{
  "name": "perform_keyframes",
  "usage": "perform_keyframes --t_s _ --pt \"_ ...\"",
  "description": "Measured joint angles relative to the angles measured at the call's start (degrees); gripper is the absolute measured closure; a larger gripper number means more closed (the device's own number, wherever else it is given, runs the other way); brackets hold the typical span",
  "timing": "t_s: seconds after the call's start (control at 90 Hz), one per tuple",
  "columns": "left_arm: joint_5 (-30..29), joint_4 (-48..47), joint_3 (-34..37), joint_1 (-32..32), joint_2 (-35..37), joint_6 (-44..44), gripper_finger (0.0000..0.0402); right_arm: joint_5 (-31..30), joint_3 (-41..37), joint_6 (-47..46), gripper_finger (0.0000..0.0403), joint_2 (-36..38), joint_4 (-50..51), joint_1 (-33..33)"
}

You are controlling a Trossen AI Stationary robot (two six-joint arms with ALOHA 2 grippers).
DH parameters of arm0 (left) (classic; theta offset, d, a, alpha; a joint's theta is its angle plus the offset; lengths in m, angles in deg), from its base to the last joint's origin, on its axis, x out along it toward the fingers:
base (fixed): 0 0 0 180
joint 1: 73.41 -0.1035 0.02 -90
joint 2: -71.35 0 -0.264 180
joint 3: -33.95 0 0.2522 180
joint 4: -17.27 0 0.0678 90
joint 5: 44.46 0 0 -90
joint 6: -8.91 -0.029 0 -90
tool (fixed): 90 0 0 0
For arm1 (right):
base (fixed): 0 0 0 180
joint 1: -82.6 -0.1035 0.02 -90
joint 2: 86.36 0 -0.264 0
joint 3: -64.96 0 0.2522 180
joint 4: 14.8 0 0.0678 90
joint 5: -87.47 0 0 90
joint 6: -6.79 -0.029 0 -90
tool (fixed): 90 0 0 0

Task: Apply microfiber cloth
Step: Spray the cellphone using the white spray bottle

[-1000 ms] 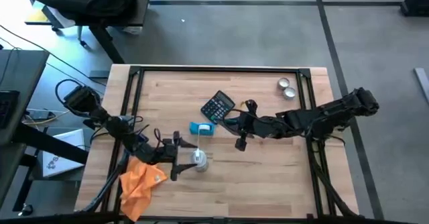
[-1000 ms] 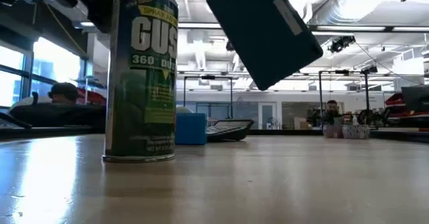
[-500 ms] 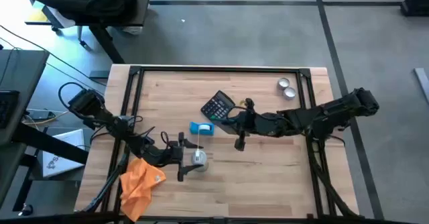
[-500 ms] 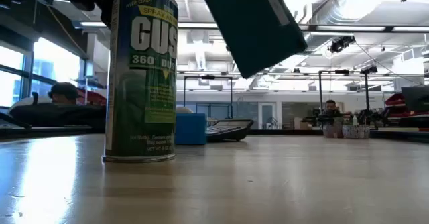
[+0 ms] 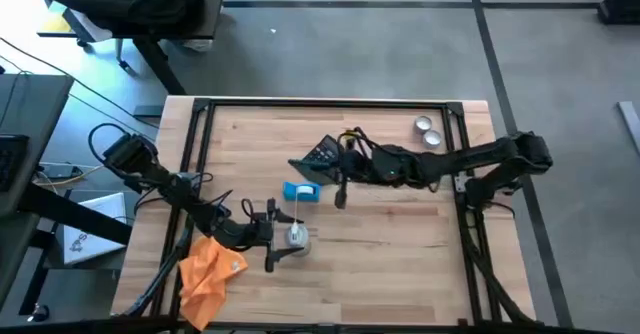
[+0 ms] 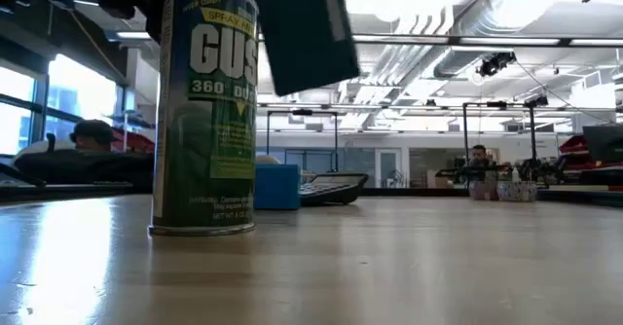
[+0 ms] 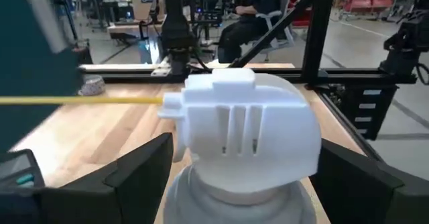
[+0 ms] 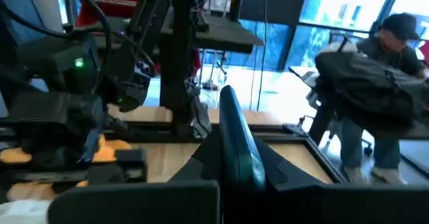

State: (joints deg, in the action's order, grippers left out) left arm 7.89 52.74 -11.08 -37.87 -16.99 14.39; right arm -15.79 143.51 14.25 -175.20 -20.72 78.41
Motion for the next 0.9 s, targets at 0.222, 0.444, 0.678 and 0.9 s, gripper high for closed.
perform_keyframes --t_s 0.222,0.444,0.678,0.9 --pt "-5.5 0.0 0.0 1.7 0.0 -0.1 0.0154 4.6 0.0 0.1 0.0402 -0.8 -5.4 2.4" --pt "-6.5 0.2 0.0 2.7 0.1 -1.8 0.0195 5.4 0.0 0.1 0.0402 -0.8 -5.8 2.5" --pt "-6.3 0.3 0.0 2.8 0.1 -2.1 0.0173 5.4 0.0 -1.2 0.0402 -0.8 -5.5 2.3" --pt "-6.3 0.3 0.0 2.8 0.1 -2.1 0.0166 5.4 0.0 -1.6 0.0402 -0.8 -5.2 2.3"
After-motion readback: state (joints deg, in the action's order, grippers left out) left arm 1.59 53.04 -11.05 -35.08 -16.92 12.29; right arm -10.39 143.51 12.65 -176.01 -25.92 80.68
